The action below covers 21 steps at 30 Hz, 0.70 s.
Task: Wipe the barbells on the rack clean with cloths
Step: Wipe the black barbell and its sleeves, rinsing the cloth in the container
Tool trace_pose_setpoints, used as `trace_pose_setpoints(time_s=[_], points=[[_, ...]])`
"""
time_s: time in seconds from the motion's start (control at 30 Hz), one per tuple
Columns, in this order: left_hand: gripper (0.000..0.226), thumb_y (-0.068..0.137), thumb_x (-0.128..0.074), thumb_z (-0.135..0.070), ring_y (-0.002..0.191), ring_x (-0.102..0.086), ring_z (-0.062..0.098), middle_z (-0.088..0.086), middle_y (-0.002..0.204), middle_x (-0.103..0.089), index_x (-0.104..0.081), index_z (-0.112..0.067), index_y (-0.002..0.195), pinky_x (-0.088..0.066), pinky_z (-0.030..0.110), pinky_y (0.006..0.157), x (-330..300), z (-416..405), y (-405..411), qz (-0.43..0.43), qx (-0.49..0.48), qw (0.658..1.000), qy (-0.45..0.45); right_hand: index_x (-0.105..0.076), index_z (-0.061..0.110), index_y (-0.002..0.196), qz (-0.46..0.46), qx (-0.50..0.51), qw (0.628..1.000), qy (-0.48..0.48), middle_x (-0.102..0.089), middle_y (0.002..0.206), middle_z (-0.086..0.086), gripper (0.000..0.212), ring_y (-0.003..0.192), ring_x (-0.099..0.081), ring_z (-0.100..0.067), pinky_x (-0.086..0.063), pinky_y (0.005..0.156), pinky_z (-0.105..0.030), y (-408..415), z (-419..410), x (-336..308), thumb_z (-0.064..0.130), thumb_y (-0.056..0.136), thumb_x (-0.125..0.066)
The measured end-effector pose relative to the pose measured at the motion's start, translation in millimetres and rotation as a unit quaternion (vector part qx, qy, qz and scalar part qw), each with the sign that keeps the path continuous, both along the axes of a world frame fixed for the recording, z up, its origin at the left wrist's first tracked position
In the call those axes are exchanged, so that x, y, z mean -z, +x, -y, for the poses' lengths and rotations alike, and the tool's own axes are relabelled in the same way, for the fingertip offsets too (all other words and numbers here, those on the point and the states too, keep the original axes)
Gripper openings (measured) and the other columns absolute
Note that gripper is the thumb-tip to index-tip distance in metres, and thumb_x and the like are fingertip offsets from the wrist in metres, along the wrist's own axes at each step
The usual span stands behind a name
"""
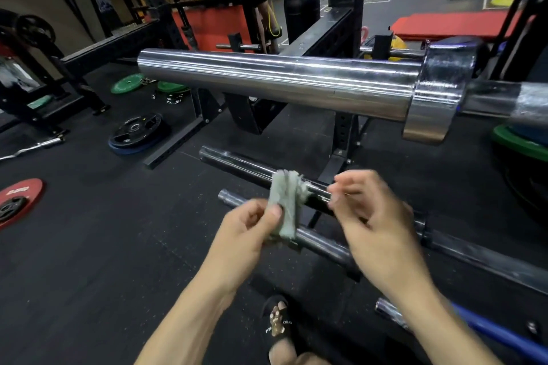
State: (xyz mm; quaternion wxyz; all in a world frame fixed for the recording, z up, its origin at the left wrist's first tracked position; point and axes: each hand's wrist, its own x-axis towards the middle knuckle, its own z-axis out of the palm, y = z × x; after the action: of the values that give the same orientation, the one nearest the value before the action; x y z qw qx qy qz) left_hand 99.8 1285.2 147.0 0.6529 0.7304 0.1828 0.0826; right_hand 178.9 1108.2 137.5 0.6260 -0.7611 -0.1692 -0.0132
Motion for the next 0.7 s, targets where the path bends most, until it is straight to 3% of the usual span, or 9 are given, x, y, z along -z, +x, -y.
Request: trace_pose_setpoints(time_s=[0.1, 0.17, 0.27, 0.33, 0.4, 0.5, 0.6, 0.63, 0.7], points=[[0.023, 0.099, -0.059, -0.040, 0.082, -0.069, 0.004, -0.008, 0.088, -0.075, -0.072, -0.022, 0.102, -0.048, 0.015, 0.071, -9.1, 4.2, 26.5, 0.022, -0.012, 0.993, 0.114, -0.061, 0.027, 0.111, 0.124, 0.062, 0.984, -0.113, -0.065, 0.102, 0.016, 0.017, 0.097, -0.062, -0.002, -0.047, 0.084, -0.024, 11.4, 17.5, -5.4, 0.020, 0.095, -0.062], [0.021, 0.102, -0.058, -0.037, 0.076, -0.066, 0.001, -0.011, 0.082, -0.072, -0.072, -0.021, 0.103, -0.046, 0.013, 0.067, -11.8, 19.0, 40.7, 0.034, 0.016, 0.991, 0.130, -0.061, 0.025, 0.115, 0.150, 0.070, 0.963, -0.214, -0.063, 0.109, 0.014, 0.021, 0.103, -0.057, -0.009, -0.042, 0.087, -0.028, 17.2, 22.5, -3.1, 0.021, 0.095, -0.059], [0.019, 0.104, -0.056, -0.034, 0.072, -0.067, 0.007, -0.007, 0.077, -0.072, -0.071, -0.022, 0.104, -0.052, 0.022, 0.067, -3.1, 36.7, 58.8, 0.040, 0.035, 0.987, 0.149, -0.061, 0.024, 0.120, 0.157, 0.055, 0.936, -0.309, -0.063, 0.115, 0.012, 0.027, 0.107, -0.053, -0.012, -0.042, 0.090, -0.031, 21.2, 22.9, 5.0, 0.022, 0.093, -0.061], [0.024, 0.104, -0.048, -0.046, 0.079, -0.067, 0.011, -0.008, 0.079, -0.071, -0.068, -0.033, 0.107, -0.054, 0.033, 0.076, 9.3, 35.6, 70.9, -0.010, -0.007, 0.932, 0.362, -0.061, 0.026, 0.118, 0.158, 0.052, 0.932, -0.323, -0.063, 0.113, 0.014, 0.026, 0.105, -0.051, -0.011, -0.040, 0.088, -0.031, 22.5, 24.0, 7.5, 0.023, 0.092, -0.062], [0.032, 0.103, -0.041, -0.049, 0.091, -0.060, 0.016, -0.010, 0.091, -0.062, -0.067, -0.033, 0.114, -0.045, 0.035, 0.082, 19.8, 35.9, 73.8, -0.064, -0.070, 0.851, 0.517, -0.060, 0.027, 0.117, 0.159, 0.055, 0.927, -0.334, -0.062, 0.110, 0.015, 0.025, 0.103, -0.051, -0.010, -0.036, 0.086, -0.029, 22.4, 25.7, 7.7, 0.025, 0.092, -0.061], [0.031, 0.102, -0.044, -0.043, 0.101, -0.046, 0.019, -0.004, 0.113, -0.051, -0.061, -0.027, 0.123, -0.033, 0.032, 0.084, 27.7, 40.2, 69.9, 0.013, -0.117, 0.835, 0.538, -0.060, 0.027, 0.117, 0.166, 0.050, 0.915, -0.364, -0.063, 0.108, 0.015, 0.024, 0.100, -0.053, -0.012, -0.038, 0.086, -0.030, 20.3, 25.2, 7.6, 0.027, 0.092, -0.061], [0.042, 0.106, -0.031, -0.039, 0.135, -0.044, 0.023, 0.001, 0.145, -0.047, -0.053, -0.022, 0.138, -0.040, 0.039, 0.108, 38.2, 44.6, 74.6, 0.040, 0.005, 0.787, 0.616, -0.064, 0.025, 0.117, 0.178, 0.052, 0.897, -0.402, -0.067, 0.103, 0.011, 0.025, 0.095, -0.059, -0.017, -0.042, 0.091, -0.034, 18.9, 22.0, 7.8, 0.027, 0.091, -0.063], [0.050, 0.107, -0.025, -0.038, 0.147, -0.034, 0.024, 0.002, 0.156, -0.042, -0.048, -0.018, 0.146, -0.032, 0.042, 0.120, 42.7, 48.4, 75.4, 0.039, 0.050, 0.774, 0.630, -0.065, 0.023, 0.116, 0.176, 0.055, 0.892, -0.413, -0.069, 0.100, 0.009, 0.025, 0.094, -0.061, -0.019, -0.043, 0.093, -0.036, 18.9, 21.6, 8.3, 0.026, 0.091, -0.064], [0.055, 0.108, -0.021, -0.035, 0.156, -0.018, 0.019, 0.005, 0.164, -0.033, -0.039, -0.010, 0.154, -0.017, 0.041, 0.127, 51.1, 51.9, 71.0, 0.075, 0.089, 0.777, 0.618, -0.066, 0.019, 0.115, 0.174, 0.063, 0.876, -0.446, -0.072, 0.094, 0.004, 0.026, 0.090, -0.066, -0.023, -0.044, 0.097, -0.039, 18.7, 20.6, 9.6, 0.025, 0.090, -0.063]])
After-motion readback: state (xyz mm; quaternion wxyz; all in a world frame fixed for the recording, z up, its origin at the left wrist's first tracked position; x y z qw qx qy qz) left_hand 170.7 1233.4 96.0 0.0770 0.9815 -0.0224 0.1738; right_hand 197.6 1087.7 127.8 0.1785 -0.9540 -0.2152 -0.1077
